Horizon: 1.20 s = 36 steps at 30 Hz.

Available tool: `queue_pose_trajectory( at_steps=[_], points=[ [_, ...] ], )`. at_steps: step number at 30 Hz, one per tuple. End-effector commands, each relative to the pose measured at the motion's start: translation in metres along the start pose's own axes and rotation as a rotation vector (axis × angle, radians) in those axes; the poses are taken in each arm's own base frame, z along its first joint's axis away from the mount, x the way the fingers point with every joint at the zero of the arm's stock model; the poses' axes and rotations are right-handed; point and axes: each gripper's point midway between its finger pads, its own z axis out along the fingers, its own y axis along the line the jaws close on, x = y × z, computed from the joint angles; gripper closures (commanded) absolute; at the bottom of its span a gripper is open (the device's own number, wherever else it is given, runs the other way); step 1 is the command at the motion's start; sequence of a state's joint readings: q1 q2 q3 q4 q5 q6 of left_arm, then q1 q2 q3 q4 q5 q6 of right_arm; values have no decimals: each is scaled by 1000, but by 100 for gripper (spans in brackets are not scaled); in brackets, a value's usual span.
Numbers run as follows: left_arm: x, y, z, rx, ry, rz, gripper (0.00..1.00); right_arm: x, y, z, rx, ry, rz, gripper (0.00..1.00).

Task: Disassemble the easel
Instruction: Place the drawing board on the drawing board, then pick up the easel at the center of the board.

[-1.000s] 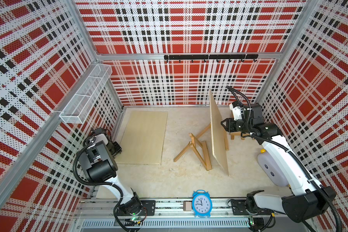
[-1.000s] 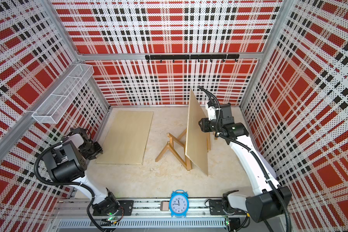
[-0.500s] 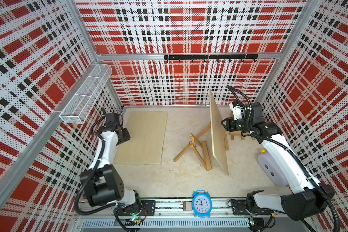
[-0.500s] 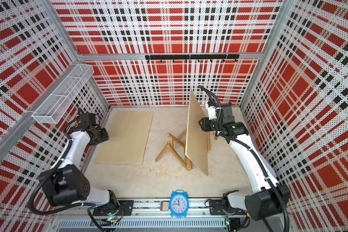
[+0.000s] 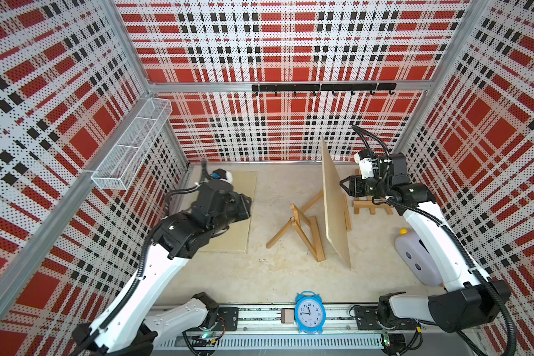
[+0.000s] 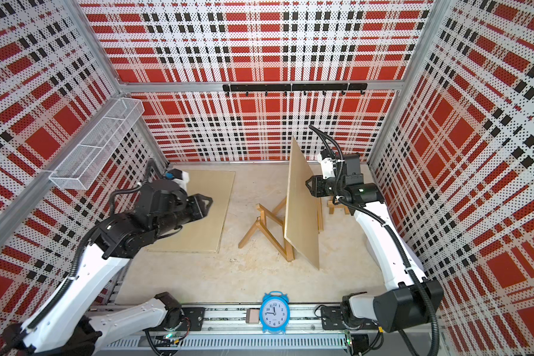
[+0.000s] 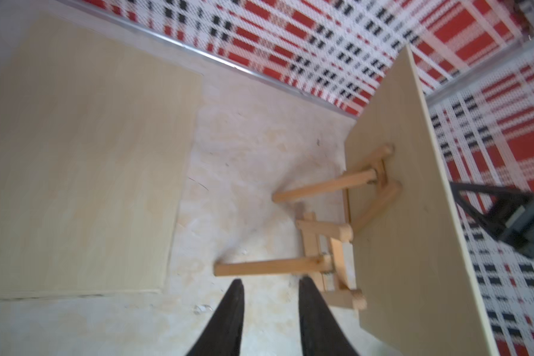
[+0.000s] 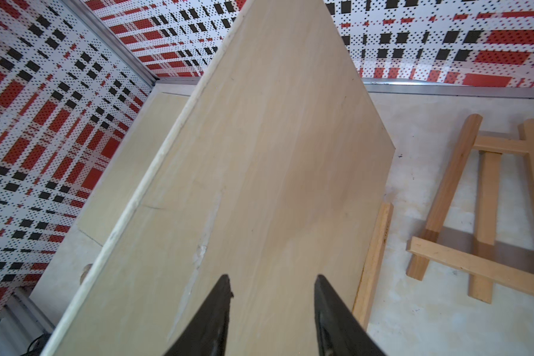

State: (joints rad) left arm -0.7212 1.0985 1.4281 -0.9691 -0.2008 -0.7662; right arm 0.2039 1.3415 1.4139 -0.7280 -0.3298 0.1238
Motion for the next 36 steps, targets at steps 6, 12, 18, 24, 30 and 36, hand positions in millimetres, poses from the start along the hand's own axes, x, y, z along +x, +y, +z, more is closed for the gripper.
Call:
queue_pose_trajectory(
  at_steps=[6,12,18,24,30,36],
  points=[
    [44,-49,44,-67,81,-34,58,-17,23,-6,-119,-53,-13,54],
    [70,-73,69,-29,139,-31,58,-8,24,-12,-121,-35,-15,54],
    [77,-84,77,4,156,-33,60,1,27,-14,-137,-29,-6,56],
    [92,-86,86,4,207,-31,61,5,25,-15,-129,-21,-6,56],
    [100,-84,89,-7,235,-32,66,6,25,-16,-129,-21,-10,56],
    [112,-74,86,-48,275,-20,70,8,26,-15,-132,-19,-12,56]
  ],
)
